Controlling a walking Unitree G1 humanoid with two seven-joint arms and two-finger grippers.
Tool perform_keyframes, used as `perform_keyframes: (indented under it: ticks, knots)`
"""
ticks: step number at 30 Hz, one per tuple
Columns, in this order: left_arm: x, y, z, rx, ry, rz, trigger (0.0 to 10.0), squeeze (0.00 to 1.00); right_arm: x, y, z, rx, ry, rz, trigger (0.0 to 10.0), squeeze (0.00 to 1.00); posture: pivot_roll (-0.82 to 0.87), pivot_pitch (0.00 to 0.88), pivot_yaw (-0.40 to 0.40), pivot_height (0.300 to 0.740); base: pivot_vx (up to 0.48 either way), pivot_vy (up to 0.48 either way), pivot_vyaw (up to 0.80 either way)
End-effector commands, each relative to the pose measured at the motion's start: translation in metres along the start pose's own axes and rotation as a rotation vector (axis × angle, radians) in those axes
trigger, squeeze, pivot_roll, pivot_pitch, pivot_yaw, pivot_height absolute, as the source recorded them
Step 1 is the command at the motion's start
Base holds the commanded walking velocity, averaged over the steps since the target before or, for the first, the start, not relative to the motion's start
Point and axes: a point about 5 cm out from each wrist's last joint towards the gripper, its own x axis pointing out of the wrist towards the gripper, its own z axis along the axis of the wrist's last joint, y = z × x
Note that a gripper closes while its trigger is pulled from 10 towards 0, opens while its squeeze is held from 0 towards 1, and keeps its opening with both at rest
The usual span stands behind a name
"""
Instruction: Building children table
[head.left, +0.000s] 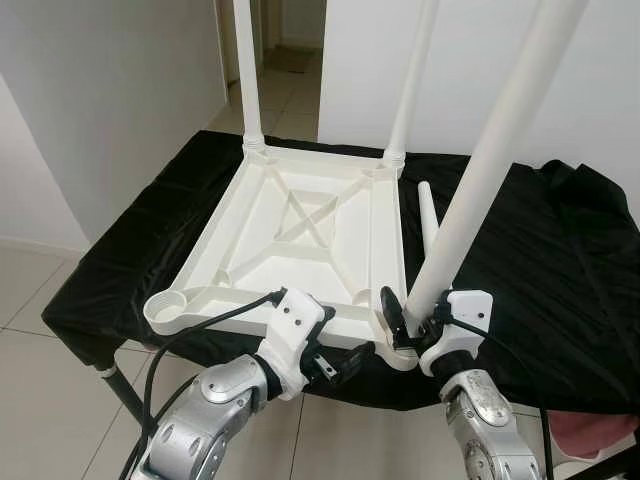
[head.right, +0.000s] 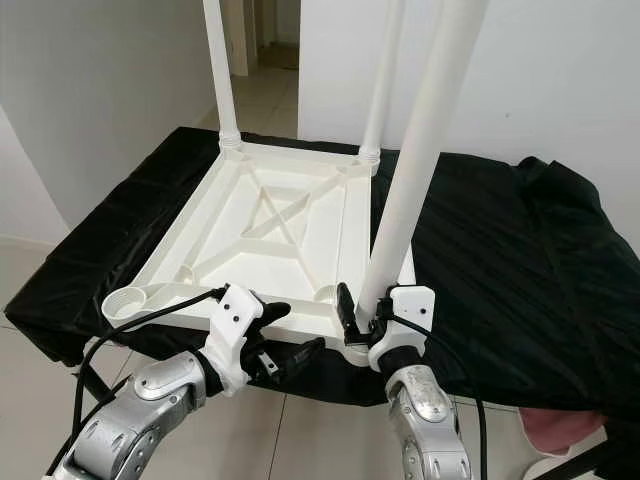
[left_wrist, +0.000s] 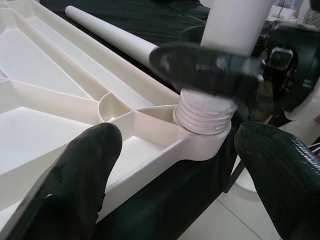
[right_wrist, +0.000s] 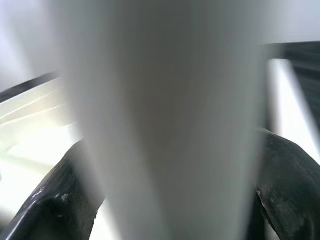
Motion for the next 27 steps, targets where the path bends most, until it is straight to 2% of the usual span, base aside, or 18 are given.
perform_keyframes:
  ticks: [1,2,5,10,11,13,14,15,27]
  knots:
    - [0.001,-0.005,-0.003,0.0,0.024,-0.033,10.0,0.0,0.001,-0.008,0.0,-0.018,0.009,0.125,10.0,0.0,0.0,0.127,-0.004,0.74,0.0,0.0,0.0]
    - [0.001,-0.005,-0.003,0.0,0.024,-0.033,10.0,0.0,0.001,-0.008,0.0,-0.018,0.009,0.125,10.0,0.0,0.0,0.127,-0.004,0.74,0.0,0.0,0.0]
    - [0.002,-0.007,-0.003,0.031,0.025,-0.034,10.0,0.0,0.004,-0.015,0.0,-0.027,0.03,0.231,10.0,0.0,0.0,0.125,-0.001,0.74,0.0,0.0,0.0]
    - [0.003,-0.007,-0.005,0.048,0.04,-0.035,10.0,0.0,0.007,-0.019,-0.002,-0.07,0.055,0.298,10.0,0.0,0.0,0.123,-0.001,0.74,0.0,0.0,0.0]
    - [0.003,-0.007,-0.005,0.057,0.045,-0.035,10.0,0.0,0.008,-0.021,-0.004,-0.08,0.066,0.313,8.1,0.0,0.0,0.121,-0.001,0.74,0.0,0.0,0.0]
    - [0.003,-0.007,-0.005,0.063,0.047,-0.035,10.0,0.0,0.009,-0.022,-0.005,-0.086,0.073,0.322,8.1,0.0,0.0,0.121,-0.001,0.74,0.0,0.0,0.0]
    - [0.004,-0.007,-0.005,0.071,0.048,-0.031,10.0,0.0,0.009,-0.023,-0.007,-0.077,0.086,0.328,0.5,0.0,0.01,0.122,-0.002,0.74,0.0,0.0,0.0]
    - [0.004,-0.006,-0.005,0.076,0.048,-0.027,10.0,0.0,0.01,-0.024,-0.01,-0.071,0.092,0.339,0.0,0.0,0.01,0.12,-0.005,0.74,0.0,0.0,0.0]
    - [0.005,-0.007,-0.006,0.128,0.046,-0.016,10.0,0.0,0.008,-0.029,-0.02,-0.041,0.124,0.356,0.0,0.0,0.01,0.122,-0.006,0.74,0.0,0.0,0.0]
